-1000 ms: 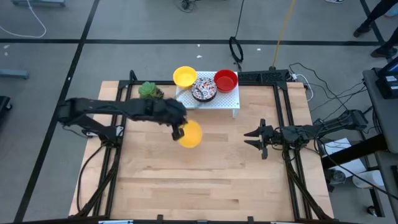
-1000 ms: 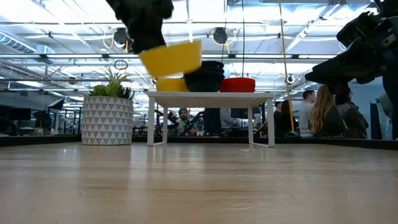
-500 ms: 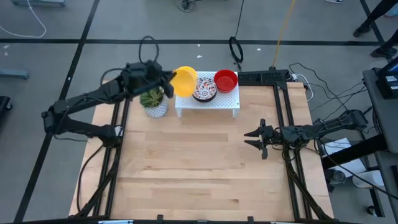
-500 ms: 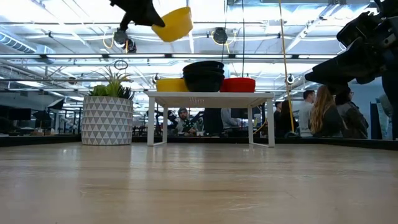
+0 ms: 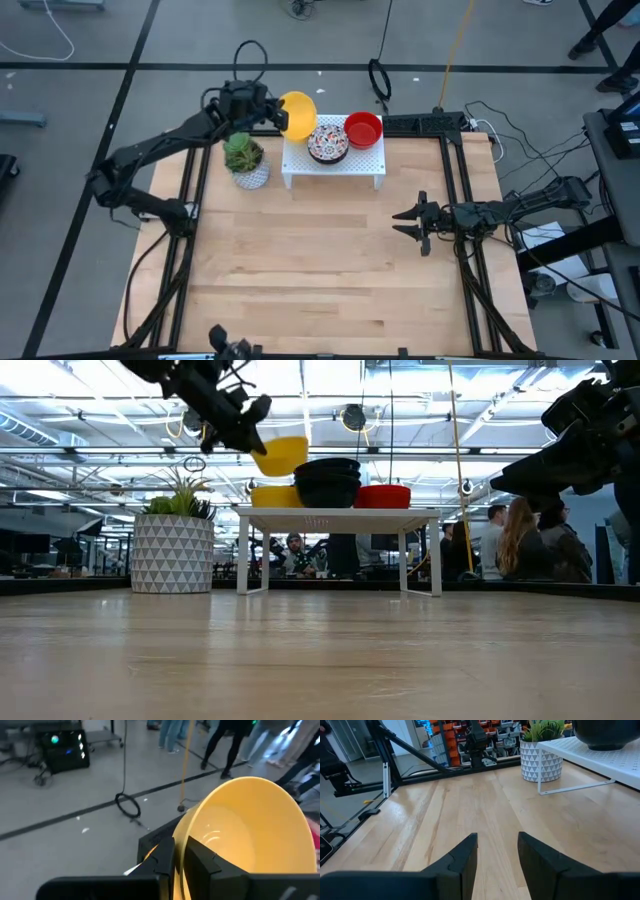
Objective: Pick & Place Mini bowls
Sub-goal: Stack the yellow bowl on top of the yellow bowl on the shelf
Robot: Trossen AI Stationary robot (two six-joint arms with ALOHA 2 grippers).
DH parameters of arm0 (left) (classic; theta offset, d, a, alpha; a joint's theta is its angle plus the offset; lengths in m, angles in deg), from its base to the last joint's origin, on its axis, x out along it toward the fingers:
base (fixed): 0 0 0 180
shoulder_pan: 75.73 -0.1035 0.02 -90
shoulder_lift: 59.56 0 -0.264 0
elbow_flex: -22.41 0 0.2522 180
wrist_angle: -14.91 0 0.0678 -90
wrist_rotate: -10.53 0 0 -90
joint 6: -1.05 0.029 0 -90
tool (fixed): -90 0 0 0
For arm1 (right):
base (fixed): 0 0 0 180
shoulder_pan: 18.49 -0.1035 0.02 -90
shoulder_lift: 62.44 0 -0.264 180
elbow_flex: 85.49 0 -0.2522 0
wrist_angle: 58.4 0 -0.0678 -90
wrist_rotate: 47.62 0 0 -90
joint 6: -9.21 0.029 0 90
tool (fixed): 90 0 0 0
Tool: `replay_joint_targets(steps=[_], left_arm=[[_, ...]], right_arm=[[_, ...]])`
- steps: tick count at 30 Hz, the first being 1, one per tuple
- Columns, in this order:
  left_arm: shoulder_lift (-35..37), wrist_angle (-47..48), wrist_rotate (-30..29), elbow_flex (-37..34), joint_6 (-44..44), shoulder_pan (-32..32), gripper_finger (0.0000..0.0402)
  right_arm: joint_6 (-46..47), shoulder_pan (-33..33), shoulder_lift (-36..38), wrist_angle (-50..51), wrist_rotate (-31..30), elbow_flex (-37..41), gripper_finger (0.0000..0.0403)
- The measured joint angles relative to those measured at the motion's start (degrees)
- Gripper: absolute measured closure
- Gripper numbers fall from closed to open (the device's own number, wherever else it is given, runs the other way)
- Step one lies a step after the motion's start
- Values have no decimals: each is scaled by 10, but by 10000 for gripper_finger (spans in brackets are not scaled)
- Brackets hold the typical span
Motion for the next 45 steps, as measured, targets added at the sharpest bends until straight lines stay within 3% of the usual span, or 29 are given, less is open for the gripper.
replay_joint_targets(steps=[11,45], left_arm=[[-50,-6,1,0,-13,-24,366],[-51,37,1,0,-15,-24,366]], right_arm=[[0,0,0,0,0,0,275],[0,0,0,0,0,0,275]])
